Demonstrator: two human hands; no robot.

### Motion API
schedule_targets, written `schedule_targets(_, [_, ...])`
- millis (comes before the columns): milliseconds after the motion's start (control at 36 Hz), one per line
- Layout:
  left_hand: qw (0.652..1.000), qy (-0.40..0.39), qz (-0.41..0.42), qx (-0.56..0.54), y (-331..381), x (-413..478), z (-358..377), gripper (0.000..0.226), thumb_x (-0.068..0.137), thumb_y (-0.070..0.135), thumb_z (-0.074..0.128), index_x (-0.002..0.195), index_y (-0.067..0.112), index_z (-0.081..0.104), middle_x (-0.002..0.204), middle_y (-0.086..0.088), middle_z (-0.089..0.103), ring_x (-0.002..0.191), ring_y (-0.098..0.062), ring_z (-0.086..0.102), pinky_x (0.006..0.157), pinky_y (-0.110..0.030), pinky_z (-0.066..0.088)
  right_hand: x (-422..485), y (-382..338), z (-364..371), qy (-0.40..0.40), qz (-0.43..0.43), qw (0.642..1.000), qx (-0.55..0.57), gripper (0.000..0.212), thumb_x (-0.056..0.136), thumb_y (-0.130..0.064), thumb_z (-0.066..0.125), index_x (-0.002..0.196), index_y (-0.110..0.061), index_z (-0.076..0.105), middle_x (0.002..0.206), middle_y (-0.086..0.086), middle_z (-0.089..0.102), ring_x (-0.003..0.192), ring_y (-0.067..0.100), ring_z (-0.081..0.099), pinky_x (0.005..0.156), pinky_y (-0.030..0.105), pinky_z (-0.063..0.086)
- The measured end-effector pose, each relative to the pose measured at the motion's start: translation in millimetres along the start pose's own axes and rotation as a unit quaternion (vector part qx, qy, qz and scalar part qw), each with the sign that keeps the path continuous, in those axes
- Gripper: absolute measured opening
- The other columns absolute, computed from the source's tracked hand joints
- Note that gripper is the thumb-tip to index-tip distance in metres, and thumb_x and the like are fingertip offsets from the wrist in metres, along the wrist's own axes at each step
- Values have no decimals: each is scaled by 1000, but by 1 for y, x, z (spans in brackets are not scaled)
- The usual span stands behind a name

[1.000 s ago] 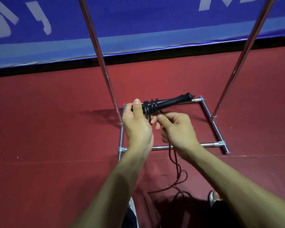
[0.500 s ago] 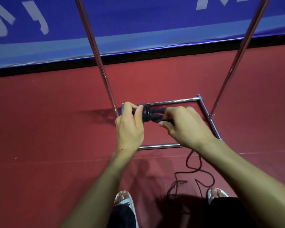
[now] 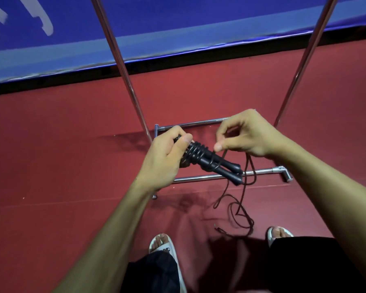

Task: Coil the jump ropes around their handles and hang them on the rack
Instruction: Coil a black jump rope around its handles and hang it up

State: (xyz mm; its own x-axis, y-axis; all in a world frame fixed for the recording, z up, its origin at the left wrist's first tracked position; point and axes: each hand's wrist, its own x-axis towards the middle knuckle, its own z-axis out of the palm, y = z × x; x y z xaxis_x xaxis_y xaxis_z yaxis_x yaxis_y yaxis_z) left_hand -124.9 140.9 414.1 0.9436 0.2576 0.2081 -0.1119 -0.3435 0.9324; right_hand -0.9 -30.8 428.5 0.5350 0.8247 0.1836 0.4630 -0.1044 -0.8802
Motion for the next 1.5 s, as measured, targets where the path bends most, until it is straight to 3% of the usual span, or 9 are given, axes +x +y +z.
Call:
schedule_targets(83, [992, -2, -22, -123, 5, -5, 10, 25, 94, 24, 46, 75, 8, 46, 56, 0, 46, 47, -14, 41, 47, -27, 37, 2, -1, 4, 10, -12, 994, 112, 22, 65, -25, 84, 62, -11, 67, 65, 22, 47, 54, 17, 41, 46, 22, 33])
schedule_targets(278, [954, 56, -59, -289, 15, -4, 21, 23, 90, 27, 46, 74, 12, 41, 59, 2, 45, 50, -11, 43, 46, -24, 37, 11, 0, 22, 38, 17, 970, 239, 31, 62, -55, 80, 70, -27, 69, 69, -12, 67, 65, 0, 59, 64, 14, 48])
schedule_targets(444, [931, 102, -53, -346, 16, -2, 13, 26, 91, 27, 45, 68, 15, 42, 57, 2, 46, 52, -12, 46, 44, -20, 38, 3, -3, 38, 38, 82, 877, 472, 41, 96, -15, 44, 65, -14, 71, 62, 3, 63, 43, 7, 53, 36, 16, 40])
schedule_targets(528, [935, 99, -60, -335, 18, -2, 11, 32, 102, 21, 40, 71, 14, 39, 53, 8, 47, 47, -6, 45, 45, -20, 39, 3, -7, 35, 59, 39, 885, 460, 14, 70, -20, 67, 60, -13, 73, 58, -1, 64, 46, 4, 58, 43, 14, 45])
schedule_targets(667, [927, 70, -58, -364, 21, -7, 21, 29, 97, 23, 41, 69, 17, 43, 57, 7, 50, 50, -6, 48, 47, -20, 43, 7, -3, 44, 55, -6, 891, 450, 22, 60, -34, 84, 69, -17, 72, 60, -2, 64, 42, 5, 55, 39, 16, 44])
schedule_targets(861, [927, 146, -60, -341, 20, -1, 24, 21, 95, 27, 45, 82, 11, 42, 66, -9, 41, 51, -13, 43, 44, -20, 36, 6, -6, 63, 151, 101, 886, 426, 43, 89, 11, 49, 60, -19, 60, 52, 3, 49, 38, 7, 29, 40, 16, 17])
schedule_targets(1139, [901, 291, -63, -315, 16, 15, 21, 33, 106, 12, 33, 74, 11, 38, 50, 5, 43, 43, -10, 37, 41, -23, 30, 4, -12, 73, 160, 57, 977, 127, 19, 91, -9, 67, 73, -14, 71, 51, -14, 40, 47, 3, 29, 47, 17, 28])
schedule_targets(1333, [938, 342, -2, -47, -1, 13, 14, 28, 93, 43, 43, 70, 28, 44, 56, 7, 42, 53, -20, 40, 52, -48, 39, 10, -15, 76, 137, 153, 979, -13, 35, 100, -19, 49, 74, -5, 67, 53, -1, 64, 41, 13, 50, 53, 29, 44])
schedule_targets(1500, [934, 351, 46, 52, 0, 10, 11, 25, 98, 32, 41, 74, 24, 41, 60, 9, 44, 54, -12, 40, 55, -31, 36, 8, -39, 77, 124, 249, 934, 223, 22, 104, -16, 43, 89, -5, 54, 53, 5, 60, 41, 13, 30, 39, 21, 28])
